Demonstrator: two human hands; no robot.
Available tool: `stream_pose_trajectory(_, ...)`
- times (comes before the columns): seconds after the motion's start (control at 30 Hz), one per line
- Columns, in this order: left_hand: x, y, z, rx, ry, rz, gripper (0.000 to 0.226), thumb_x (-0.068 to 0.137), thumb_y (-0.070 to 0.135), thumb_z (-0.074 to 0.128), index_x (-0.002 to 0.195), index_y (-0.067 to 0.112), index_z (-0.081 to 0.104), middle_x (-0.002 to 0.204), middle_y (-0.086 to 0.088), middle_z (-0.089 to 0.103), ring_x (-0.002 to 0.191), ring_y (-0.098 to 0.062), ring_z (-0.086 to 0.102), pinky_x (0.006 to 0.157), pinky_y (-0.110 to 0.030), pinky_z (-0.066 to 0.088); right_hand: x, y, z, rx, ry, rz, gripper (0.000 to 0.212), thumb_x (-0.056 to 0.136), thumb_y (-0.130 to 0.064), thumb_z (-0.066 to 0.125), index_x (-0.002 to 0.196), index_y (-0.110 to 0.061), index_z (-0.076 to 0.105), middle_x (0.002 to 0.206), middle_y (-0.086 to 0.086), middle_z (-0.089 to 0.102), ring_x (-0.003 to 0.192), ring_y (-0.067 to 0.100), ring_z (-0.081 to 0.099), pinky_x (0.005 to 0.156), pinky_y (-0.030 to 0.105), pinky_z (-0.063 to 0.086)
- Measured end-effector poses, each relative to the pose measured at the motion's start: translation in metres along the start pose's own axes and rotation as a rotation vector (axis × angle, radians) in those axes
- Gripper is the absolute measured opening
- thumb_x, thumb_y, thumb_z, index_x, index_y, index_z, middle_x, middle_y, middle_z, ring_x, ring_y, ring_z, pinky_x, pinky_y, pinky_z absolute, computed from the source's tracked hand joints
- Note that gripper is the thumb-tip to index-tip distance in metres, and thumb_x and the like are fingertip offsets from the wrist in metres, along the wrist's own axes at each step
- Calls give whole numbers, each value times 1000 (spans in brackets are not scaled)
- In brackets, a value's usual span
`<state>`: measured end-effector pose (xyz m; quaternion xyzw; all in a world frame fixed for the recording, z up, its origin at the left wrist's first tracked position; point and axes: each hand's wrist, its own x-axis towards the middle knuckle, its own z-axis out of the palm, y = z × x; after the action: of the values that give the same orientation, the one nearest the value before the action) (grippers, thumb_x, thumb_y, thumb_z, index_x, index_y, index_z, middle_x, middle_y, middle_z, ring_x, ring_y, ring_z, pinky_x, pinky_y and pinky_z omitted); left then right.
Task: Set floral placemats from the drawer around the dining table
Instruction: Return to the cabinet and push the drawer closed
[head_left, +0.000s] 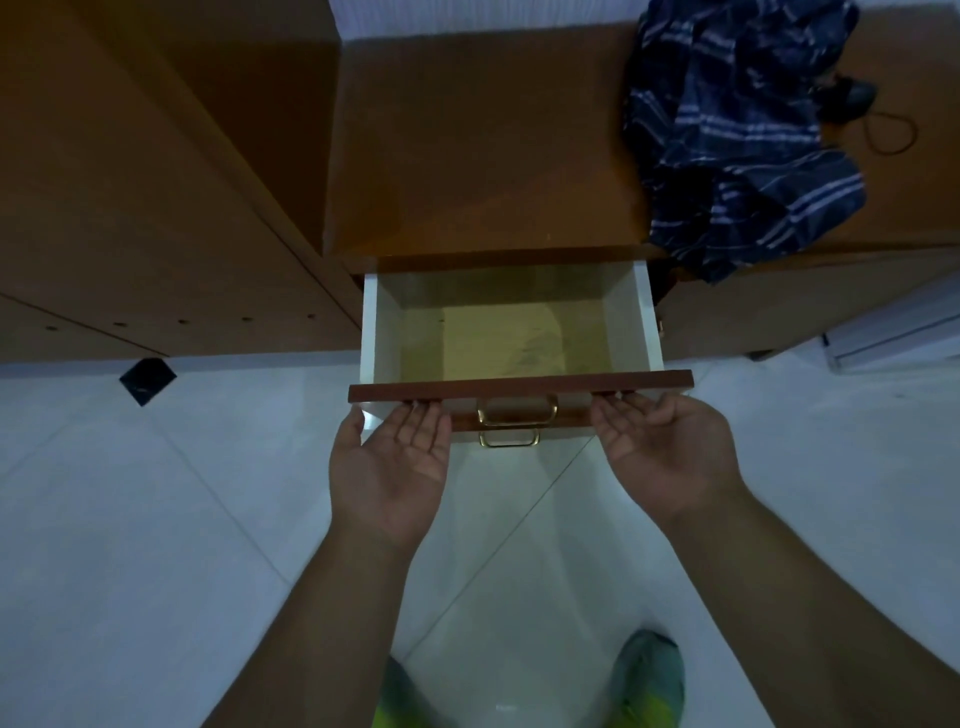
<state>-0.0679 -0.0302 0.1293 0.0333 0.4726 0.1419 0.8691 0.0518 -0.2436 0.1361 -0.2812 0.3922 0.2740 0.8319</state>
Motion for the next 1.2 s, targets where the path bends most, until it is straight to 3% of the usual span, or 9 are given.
stream_pose_trajectory(0.13, 11, 2, 5, 19, -36, 4, 67, 101, 43, 48, 151, 0, 37, 149, -20, 49, 142, -34, 44, 119, -48, 33, 6, -2, 7, -21, -22, 2, 53, 79, 7, 32, 129, 4, 52, 137, 20, 56, 128, 33, 52, 116, 43, 37)
stream_pose_trajectory(0.5, 29, 15, 25, 136, -93, 8, 61, 103, 42, 44, 150, 3, 41, 147, -17, 53, 140, -32, 47, 120, -45, 32, 22, -6, 30, -103, -124, -30, 75, 83, 2, 37, 156, -6, 25, 156, 16, 37, 148, 31, 30, 122, 45, 26)
stream_pose_trajectory(0.7, 43, 11, 28, 542, -158, 158, 59, 104, 45, 43, 155, 17, 36, 153, -1, 48, 142, -21, 44, 120, -41, 32, 41, -3, 34, -206, -177, -75, 82, 80, 6, 41, 158, -9, 20, 160, 12, 32, 149, 27, 28, 123, 43, 24)
stream_pose_trajectory(0.77, 49, 12, 27, 770, -183, 173, 62, 102, 49, 45, 158, 26, 30, 157, 6, 43, 146, -18, 38, 121, -40, 27, 48, -3, 37, -386, -162, -119, 71, 86, 5, 41, 155, -10, 30, 152, 10, 42, 142, 23, 38, 120, 41, 30)
stream_pose_trajectory(0.83, 52, 12, 29, 1125, -136, 230, 59, 103, 55, 38, 158, 37, 25, 161, 11, 34, 149, -19, 31, 118, -38, 26, 53, -1, 40, -733, -125, -179, 53, 81, 1, 48, 131, -15, 54, 120, 15, 56, 102, 15, 48, 107, 39, 42)
stream_pose_trajectory(0.9, 54, 11, 33, 1518, -68, 381, 59, 104, 58, 30, 159, 41, 15, 165, 12, 23, 152, -19, 24, 117, -38, 23, 58, -1, 40, -1065, -72, -234, 55, 83, -4, 51, 128, -34, 59, 123, 15, 62, 123, 33, 53, 102, 40, 48)
stream_pose_trajectory(0.93, 55, 11, 34, 1671, -64, 458, 61, 105, 56, 28, 160, 39, 10, 167, 11, 17, 153, -19, 20, 119, -38, 21, 60, -1, 38, -1221, -54, -278, 60, 89, -8, 53, 139, -40, 51, 139, 6, 57, 118, 26, 59, 102, 39, 49)
stream_pose_trajectory(1.03, 65, 15, 35, 2009, -76, 596, 67, 106, 53, 30, 162, 31, 0, 169, 11, -2, 156, -19, 8, 122, -41, 18, 68, 1, 35, -1776, -34, -545, 76, 99, -17, 55, 160, -27, 12, 168, -8, 7, 152, 22, 21, 115, 40, 38)
stream_pose_trajectory(1.2, 89, 26, 43, 2297, -39, 646, 71, 106, 52, 29, 161, 27, -7, 169, 7, -11, 156, -19, -5, 122, -45, 16, 87, -4, 39, -2067, 24, -665, 85, 95, -19, 57, 161, -15, 3, 169, 2, -5, 155, 18, -4, 122, 39, 24)
